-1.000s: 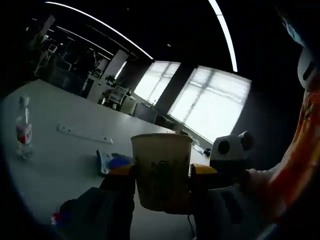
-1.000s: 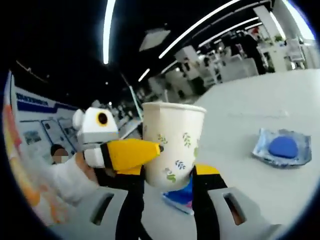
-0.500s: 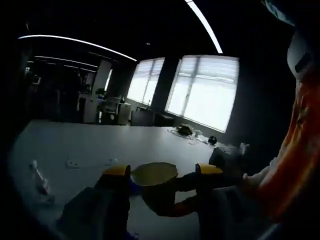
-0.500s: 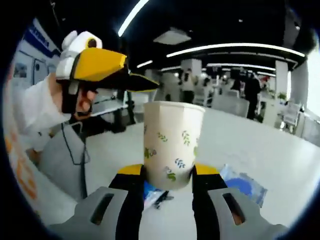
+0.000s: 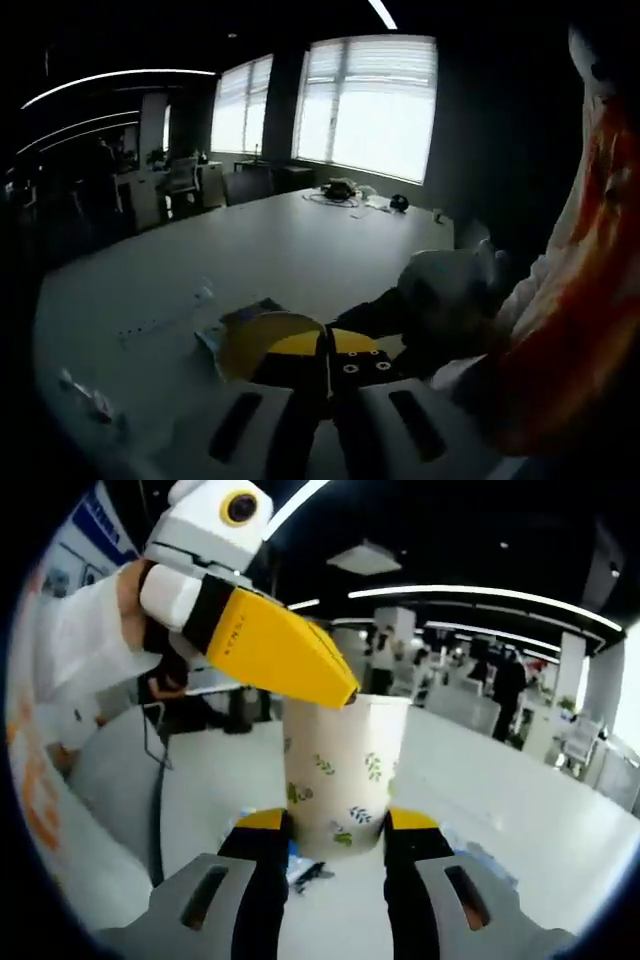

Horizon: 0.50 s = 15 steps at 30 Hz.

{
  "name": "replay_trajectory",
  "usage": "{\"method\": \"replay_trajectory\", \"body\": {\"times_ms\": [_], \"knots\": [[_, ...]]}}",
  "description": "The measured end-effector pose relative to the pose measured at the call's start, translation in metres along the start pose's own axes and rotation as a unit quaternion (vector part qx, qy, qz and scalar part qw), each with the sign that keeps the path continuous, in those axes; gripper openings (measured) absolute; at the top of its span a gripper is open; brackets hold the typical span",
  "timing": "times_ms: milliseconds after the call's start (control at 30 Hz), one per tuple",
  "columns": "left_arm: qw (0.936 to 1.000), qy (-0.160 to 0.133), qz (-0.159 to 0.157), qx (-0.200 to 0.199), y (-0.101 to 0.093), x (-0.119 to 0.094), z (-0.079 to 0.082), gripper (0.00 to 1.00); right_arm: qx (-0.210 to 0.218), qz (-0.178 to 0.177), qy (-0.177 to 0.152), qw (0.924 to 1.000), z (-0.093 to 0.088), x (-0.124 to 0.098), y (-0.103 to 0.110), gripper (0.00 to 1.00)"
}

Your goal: Arrange the tabletop items into an orderly group along one side of the table until the central work area is clear of visible clutter.

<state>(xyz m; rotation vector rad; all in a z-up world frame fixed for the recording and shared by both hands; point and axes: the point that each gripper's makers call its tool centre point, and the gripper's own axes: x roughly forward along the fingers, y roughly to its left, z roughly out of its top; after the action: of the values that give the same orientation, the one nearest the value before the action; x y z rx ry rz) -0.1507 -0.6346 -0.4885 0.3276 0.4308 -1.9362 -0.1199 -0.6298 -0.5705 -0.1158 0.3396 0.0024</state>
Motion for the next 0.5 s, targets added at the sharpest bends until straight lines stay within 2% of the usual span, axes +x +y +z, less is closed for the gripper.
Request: {"method": "replay_trajectory", "body": {"times_ms": [133,200,333,500], "knots": [[0.9997,0.010,-0.004,-0.021,0.000,-0.002,-0.004,0.00,-0.008,-0.002,0.003,1.0000,0.000,0.001,-0.002,0.35],[0.9997,0.015,-0.005,-0.017,-0.001,-0.003,-0.005,0.00,-0.016,-0.005,0.004,0.9998,0.000,0.001,-0.002,0.34],[0.9969,0.068,-0.007,0.039,-0.003,-0.005,-0.020,0.00,-0.042,0.003,0.021,0.9989,-0.005,0.005,0.003,0.34],[0.9932,0.101,-0.004,0.057,-0.002,-0.005,-0.027,0.00,-0.044,0.009,0.029,0.9986,-0.008,0.006,0.006,0.34]]}}
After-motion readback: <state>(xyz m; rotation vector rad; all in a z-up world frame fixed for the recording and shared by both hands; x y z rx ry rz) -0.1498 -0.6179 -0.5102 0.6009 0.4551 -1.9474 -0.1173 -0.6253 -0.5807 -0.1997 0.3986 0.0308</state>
